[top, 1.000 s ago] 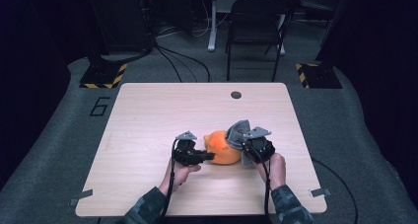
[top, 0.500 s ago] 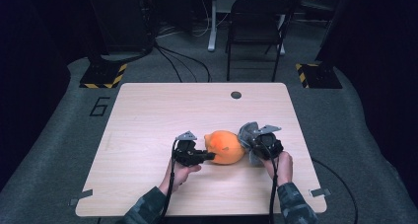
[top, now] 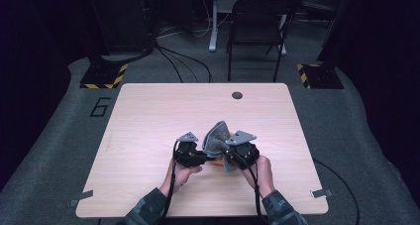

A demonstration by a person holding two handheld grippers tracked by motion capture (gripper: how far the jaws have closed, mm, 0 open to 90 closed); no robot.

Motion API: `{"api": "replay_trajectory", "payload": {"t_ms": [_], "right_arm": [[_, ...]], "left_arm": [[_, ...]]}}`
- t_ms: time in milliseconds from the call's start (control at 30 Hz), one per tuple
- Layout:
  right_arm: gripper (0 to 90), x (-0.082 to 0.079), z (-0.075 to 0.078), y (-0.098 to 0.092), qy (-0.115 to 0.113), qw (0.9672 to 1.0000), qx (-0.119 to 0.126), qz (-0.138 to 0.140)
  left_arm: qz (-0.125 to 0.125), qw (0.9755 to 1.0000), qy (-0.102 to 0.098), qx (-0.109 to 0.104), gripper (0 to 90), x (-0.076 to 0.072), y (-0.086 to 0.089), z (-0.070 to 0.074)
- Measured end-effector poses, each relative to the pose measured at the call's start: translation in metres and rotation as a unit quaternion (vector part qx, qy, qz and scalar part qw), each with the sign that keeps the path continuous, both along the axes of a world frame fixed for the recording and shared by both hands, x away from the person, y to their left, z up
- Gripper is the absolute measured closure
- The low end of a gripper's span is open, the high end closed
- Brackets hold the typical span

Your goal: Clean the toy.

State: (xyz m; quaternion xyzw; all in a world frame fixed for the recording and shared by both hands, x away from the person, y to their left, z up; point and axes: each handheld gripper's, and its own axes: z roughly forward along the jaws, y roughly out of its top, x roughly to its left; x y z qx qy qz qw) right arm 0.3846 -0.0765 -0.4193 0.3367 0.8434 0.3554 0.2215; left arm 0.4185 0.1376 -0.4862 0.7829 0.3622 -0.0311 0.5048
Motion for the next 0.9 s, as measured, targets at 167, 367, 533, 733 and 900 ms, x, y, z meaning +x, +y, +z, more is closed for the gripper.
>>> {"api": "replay_trajectory", "payload": {"t_ms": [167,367,533,733,900], "right_arm": [[69.6,0.005,-0.001,-0.015,0.008,0.9998,0.006,-0.020],[69.0,0.015,-0.006,-0.033,0.018,0.9990,0.012,-0.039],[68.6,0.026,-0.019,-0.054,0.036,0.9971,0.012,-0.067],[68.8,0.039,-0.047,-0.072,0.057,0.9913,-0.009,-0.119],[69.5,0.049,-0.085,-0.079,0.092,0.9853,-0.024,-0.142]], "left_arm": [[-0.004,1.0000,-0.001,0.003,80.3,0.001,0.000,0.001],[-0.001,1.0000,-0.006,0.000,80.2,0.000,-0.001,0.001],[-0.002,1.0000,-0.007,0.000,80.2,0.000,-0.001,0.001],[-0.002,1.0000,-0.007,0.000,80.2,0.000,0.000,0.001],[-0.001,1.0000,-0.007,-0.002,80.3,0.001,0.000,0.001]]}}
